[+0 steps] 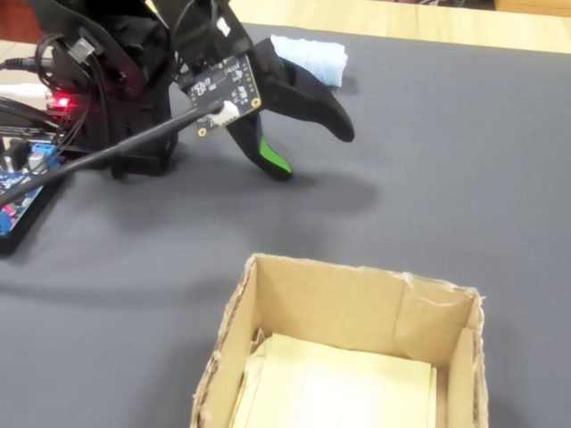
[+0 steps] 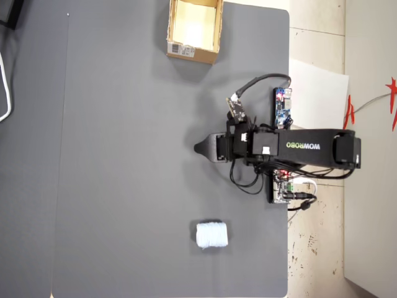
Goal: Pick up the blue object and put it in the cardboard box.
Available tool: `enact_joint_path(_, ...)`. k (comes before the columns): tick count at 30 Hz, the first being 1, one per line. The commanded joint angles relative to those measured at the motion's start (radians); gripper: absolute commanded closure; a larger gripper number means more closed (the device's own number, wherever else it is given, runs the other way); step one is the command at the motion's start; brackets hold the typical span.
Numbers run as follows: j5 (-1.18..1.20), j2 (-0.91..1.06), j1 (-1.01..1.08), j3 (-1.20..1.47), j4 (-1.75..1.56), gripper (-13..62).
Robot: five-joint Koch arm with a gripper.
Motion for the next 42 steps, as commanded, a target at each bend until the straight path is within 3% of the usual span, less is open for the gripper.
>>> enact_joint_path(1, 0.066, 0.086, -0.025, -0.035, 0.147, 15.3)
enact_joint_path(9, 0.063, 0.086, -0.167, -0.184, 0.255, 15.4)
enact_joint_path(21, 0.064, 0.057, -0.6, -0.351, 0.25, 15.6)
enact_joint_path(31, 0.127, -0.245, -0.815, -0.67, 0.25, 15.6)
enact_joint_path(42, 0.313, -0.413, -0.985, -0.709, 0.204, 15.6)
